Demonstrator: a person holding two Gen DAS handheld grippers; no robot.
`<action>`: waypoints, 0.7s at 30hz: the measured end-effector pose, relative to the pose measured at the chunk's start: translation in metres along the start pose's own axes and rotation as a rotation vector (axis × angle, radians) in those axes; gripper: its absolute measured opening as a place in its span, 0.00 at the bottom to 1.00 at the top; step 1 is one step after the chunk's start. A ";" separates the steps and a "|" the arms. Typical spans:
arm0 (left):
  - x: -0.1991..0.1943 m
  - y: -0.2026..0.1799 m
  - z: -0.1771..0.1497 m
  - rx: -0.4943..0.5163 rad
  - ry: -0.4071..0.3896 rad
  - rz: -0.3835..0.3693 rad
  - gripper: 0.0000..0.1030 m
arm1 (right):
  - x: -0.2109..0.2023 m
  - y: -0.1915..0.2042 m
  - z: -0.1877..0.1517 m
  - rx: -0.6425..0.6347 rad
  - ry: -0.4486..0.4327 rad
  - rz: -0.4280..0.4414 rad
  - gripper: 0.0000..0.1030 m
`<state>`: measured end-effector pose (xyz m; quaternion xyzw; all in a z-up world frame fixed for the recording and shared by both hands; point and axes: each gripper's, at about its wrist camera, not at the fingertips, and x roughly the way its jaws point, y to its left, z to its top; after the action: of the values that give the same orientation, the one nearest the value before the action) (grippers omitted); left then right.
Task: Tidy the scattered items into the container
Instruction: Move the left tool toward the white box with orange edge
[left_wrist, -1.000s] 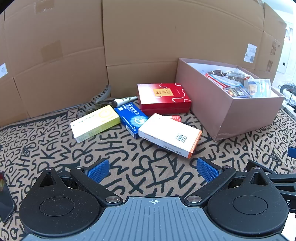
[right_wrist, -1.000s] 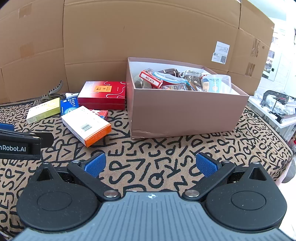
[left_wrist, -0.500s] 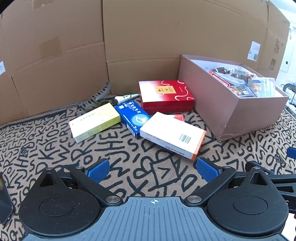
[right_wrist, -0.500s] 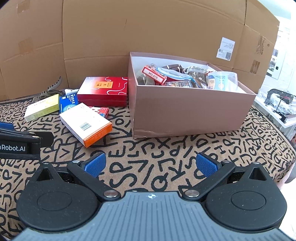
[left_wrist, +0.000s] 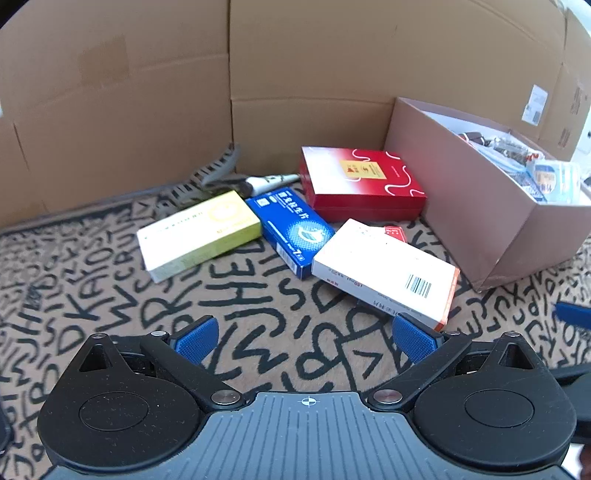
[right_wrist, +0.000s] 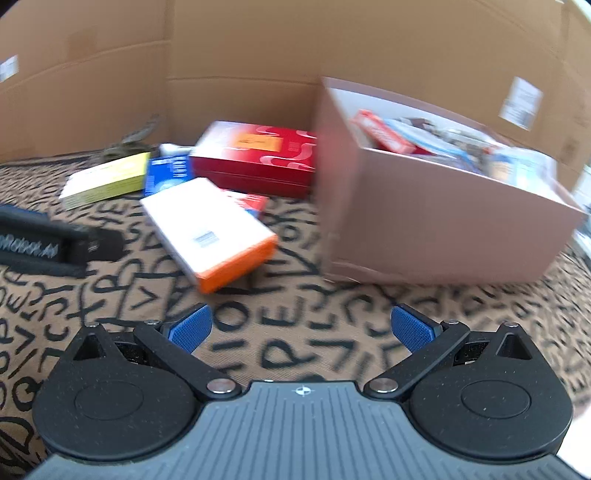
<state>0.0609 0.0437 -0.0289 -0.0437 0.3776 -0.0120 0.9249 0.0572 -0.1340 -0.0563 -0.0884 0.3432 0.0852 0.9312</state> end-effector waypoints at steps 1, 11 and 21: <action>0.002 0.003 0.002 -0.010 0.003 -0.019 1.00 | 0.002 0.003 0.001 -0.017 -0.010 0.024 1.00; 0.030 0.017 0.021 -0.081 0.053 -0.102 0.94 | 0.028 0.017 0.017 -0.132 -0.184 0.205 1.00; 0.062 0.014 0.031 -0.057 0.067 -0.170 0.80 | 0.077 0.019 0.023 -0.057 -0.043 0.295 1.00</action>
<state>0.1265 0.0561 -0.0510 -0.1013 0.4035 -0.0812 0.9057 0.1250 -0.1034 -0.0910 -0.0616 0.3299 0.2329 0.9127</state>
